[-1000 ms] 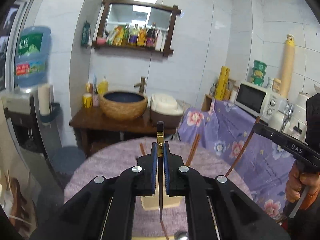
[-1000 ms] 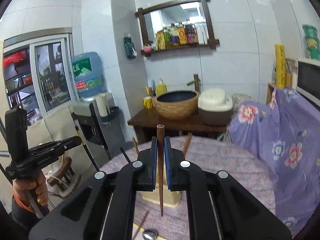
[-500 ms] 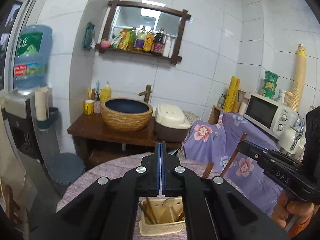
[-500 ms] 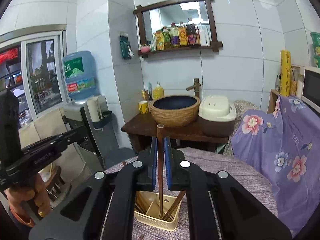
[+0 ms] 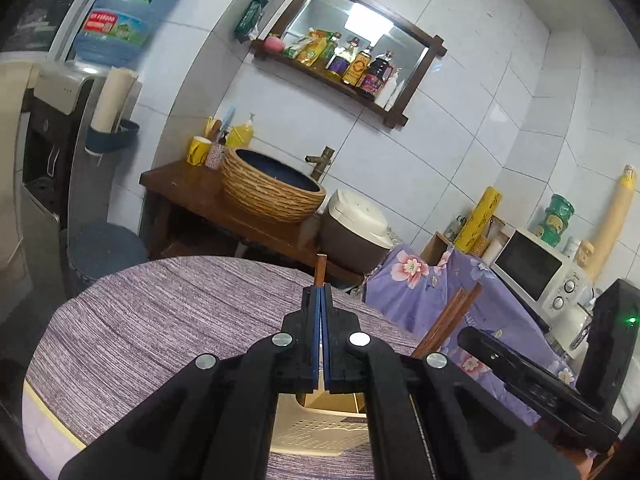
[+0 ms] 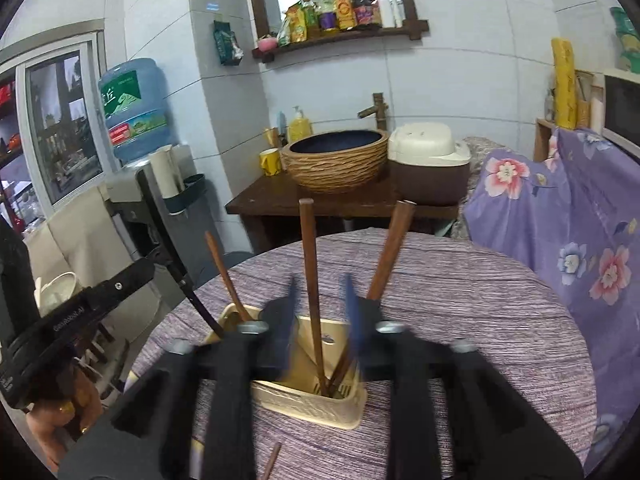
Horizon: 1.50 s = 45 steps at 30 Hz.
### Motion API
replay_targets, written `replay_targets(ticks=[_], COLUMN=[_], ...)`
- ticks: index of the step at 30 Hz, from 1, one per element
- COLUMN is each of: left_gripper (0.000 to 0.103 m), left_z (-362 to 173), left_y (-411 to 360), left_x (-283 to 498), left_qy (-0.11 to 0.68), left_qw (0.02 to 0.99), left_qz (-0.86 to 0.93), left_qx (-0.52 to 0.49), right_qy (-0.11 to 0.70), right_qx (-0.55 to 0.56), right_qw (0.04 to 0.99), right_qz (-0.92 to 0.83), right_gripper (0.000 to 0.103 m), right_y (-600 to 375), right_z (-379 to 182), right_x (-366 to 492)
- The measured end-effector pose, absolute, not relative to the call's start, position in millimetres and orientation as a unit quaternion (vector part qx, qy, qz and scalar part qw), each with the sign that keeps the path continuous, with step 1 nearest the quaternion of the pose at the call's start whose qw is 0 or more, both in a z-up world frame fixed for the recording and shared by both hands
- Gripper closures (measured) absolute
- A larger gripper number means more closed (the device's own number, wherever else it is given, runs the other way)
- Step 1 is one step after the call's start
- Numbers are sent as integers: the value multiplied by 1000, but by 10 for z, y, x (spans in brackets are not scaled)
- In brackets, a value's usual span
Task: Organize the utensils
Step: 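Open both tools to release the chopsticks inside the holder, then bring both open tools back down to the last utensils, then grasp the wooden-handled spoon with the right tool while the left tool grasps the last brown chopstick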
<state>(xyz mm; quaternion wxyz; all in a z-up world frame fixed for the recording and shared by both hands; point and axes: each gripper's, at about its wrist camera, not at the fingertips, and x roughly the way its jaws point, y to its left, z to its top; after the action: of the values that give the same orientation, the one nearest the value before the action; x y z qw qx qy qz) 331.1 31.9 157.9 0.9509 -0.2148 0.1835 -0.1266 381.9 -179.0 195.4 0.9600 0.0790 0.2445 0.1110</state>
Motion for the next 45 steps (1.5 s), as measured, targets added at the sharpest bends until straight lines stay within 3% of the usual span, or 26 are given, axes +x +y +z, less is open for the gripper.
replay_targets(ticks=[9,23,25,26,27,29,37,45], left_gripper=[101,101,96,85,65,48,45,45], left_z=[1238,1246,1206,1172,1124,1003,374,244], left_y=[422,185,160,161,157,153,352,595], left_x=[3401,3254,3162,3130,3085,2972,2646,2420], left_qy=[200,234,242,246,252,263,340,351], left_qw=[940,950,952,952,952,954,938,934], left_qz=[-118,-114,-111,-108,-103,-92,-34,-4], left_qx=[-250,-172,-152,-146,-137,-111,-61,-62], right_qy=[182,289,300,307,320,347,442,467], right_qx=[73,7,8,9,7,8,30,28], right_qw=[978,956,953,951,946,937,895,883], right_qz=[76,47,46,42,42,48,41,26], right_gripper=[22,22,22,22,22,22,22,29], right_y=[-1907,-1643,-1633,-1628,-1607,-1568,-1424,-1208], right_z=[1970,1274,1181,1130,1062,893,179,-80], right_x=[3354,2831,2763,2737,2724,2679,2458,2398])
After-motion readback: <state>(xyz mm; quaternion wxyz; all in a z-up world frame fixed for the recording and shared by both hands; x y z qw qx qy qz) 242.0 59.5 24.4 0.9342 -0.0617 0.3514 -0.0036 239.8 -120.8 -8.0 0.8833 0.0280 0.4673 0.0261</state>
